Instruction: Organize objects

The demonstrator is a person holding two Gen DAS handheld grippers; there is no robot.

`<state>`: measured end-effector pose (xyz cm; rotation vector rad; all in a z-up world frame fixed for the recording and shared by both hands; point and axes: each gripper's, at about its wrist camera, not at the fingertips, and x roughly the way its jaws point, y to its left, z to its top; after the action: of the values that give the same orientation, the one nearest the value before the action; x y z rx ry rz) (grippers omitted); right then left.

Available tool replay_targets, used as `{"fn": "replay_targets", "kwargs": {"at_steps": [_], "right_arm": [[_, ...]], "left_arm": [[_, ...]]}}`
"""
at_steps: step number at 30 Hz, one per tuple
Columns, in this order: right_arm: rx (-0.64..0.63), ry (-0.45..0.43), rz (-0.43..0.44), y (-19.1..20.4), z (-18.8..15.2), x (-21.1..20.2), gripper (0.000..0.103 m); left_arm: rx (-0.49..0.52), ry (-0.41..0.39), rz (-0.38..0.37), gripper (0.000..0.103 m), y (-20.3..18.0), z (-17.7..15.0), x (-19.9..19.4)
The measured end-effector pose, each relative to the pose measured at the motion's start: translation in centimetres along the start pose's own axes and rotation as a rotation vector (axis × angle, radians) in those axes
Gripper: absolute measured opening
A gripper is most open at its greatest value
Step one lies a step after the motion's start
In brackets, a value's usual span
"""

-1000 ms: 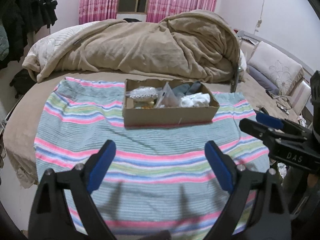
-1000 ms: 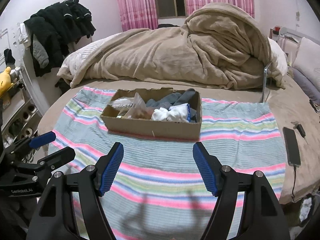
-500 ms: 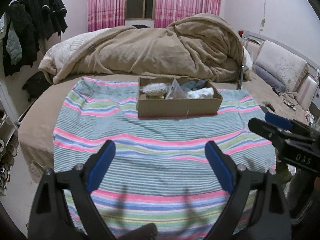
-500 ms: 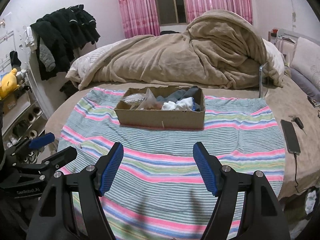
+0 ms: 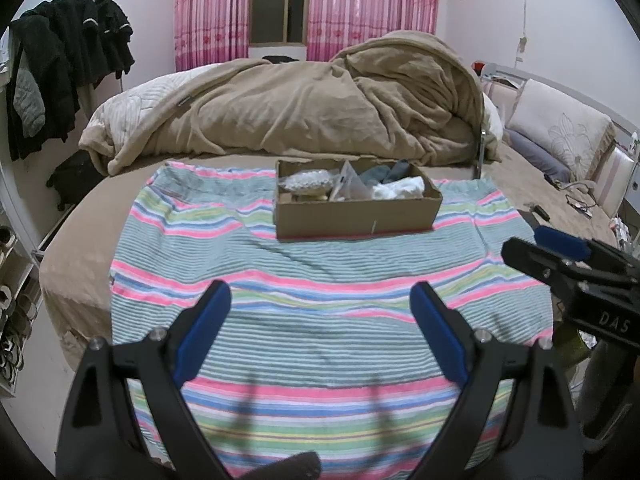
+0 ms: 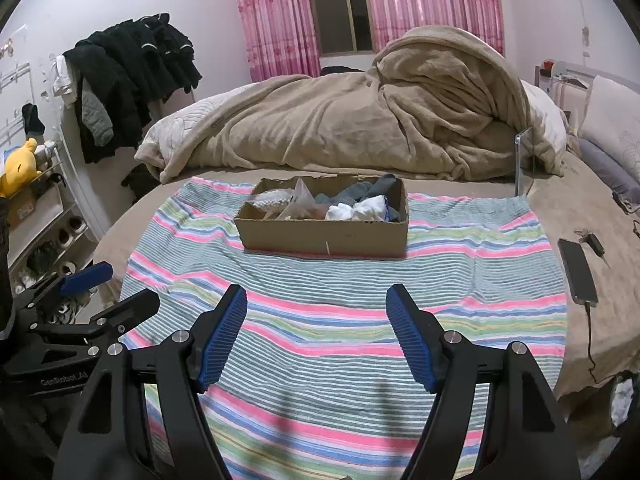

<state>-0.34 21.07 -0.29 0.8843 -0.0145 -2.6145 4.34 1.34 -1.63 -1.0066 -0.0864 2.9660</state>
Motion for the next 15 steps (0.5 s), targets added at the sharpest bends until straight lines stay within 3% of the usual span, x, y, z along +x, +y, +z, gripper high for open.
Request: {"fn": "replay_targets", "kwargs": {"at_steps": [15], "right_arm": [[0.013,0.013,-0.009,-1.0,-0.1,1.1,0.075]], "left_arm": [[0.025,-0.002,-0.003,0.093,-0.4,0.6,0.9]]}}
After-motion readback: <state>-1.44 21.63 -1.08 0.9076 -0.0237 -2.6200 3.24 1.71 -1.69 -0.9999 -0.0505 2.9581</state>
